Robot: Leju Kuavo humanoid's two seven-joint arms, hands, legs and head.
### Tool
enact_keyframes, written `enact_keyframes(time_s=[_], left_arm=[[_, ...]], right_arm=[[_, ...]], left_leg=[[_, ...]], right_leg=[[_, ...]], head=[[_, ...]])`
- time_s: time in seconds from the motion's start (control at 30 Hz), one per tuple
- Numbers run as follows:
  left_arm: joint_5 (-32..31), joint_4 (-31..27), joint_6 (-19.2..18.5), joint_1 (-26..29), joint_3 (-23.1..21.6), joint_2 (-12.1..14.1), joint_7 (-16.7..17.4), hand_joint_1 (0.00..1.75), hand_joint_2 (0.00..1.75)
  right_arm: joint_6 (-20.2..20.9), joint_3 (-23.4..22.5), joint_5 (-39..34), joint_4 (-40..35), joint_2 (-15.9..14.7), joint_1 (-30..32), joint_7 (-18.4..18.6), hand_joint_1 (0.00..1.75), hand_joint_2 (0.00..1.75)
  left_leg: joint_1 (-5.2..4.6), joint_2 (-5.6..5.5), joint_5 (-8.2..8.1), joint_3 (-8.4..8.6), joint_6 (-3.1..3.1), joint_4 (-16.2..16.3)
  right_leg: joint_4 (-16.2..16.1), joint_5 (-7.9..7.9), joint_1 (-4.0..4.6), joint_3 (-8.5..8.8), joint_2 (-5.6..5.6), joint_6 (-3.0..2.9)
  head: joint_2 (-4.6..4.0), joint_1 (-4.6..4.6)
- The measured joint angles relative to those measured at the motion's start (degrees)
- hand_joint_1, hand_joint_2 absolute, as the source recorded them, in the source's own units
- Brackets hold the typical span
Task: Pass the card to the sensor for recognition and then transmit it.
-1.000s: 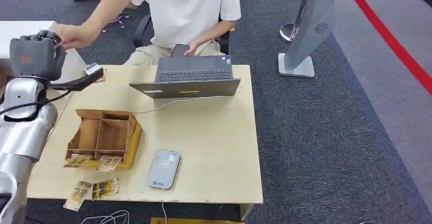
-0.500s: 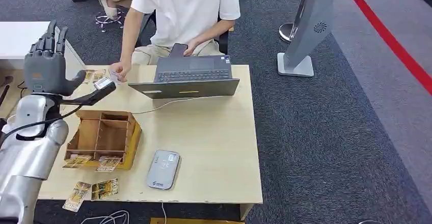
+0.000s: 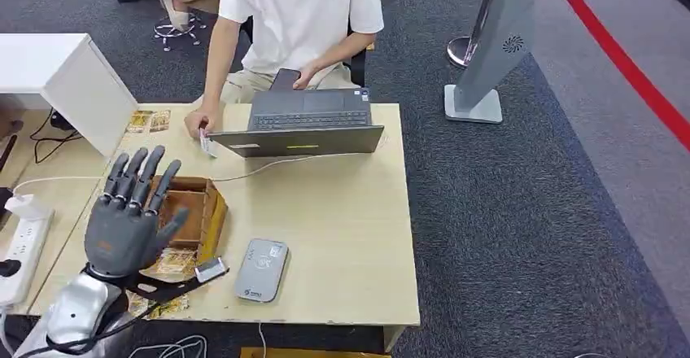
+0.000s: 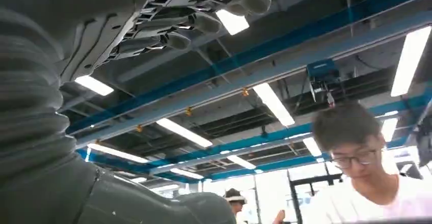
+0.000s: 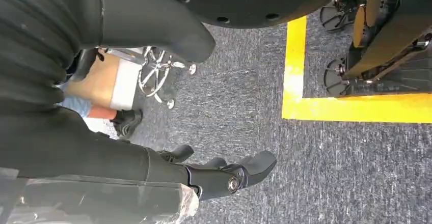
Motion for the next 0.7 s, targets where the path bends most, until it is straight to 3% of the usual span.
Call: enact_keyframes(time_s=[0.37, 0.7], left_arm=[[0.07, -0.44, 3.15, 12.33, -6.53, 2.27, 1.81, 0.00, 1.75], [2.67, 3.52, 3.15, 15.32, -7.67, 0.65, 3.59, 0.00, 1.75]], right_arm=[[-0.07, 0.00, 0.53, 0.02, 0.28, 0.12, -0.33, 0.00, 1.75], [-0.26, 0.00, 0.61, 0.02, 0.42, 0.01, -0.39, 0.00, 1.75]], left_leg=[[0.01, -0.01, -0.11, 0.02, -0.05, -0.02], [0.00, -0.09, -0.11, 0.02, -0.03, -0.02]], right_leg=[[0.00, -0.02, 0.01, 0.01, 0.01, 0.01], [0.00, -0.03, 0.00, 0.07, -0.10, 0.03]], head=[[0.00, -0.06], [0.00, -0.04]])
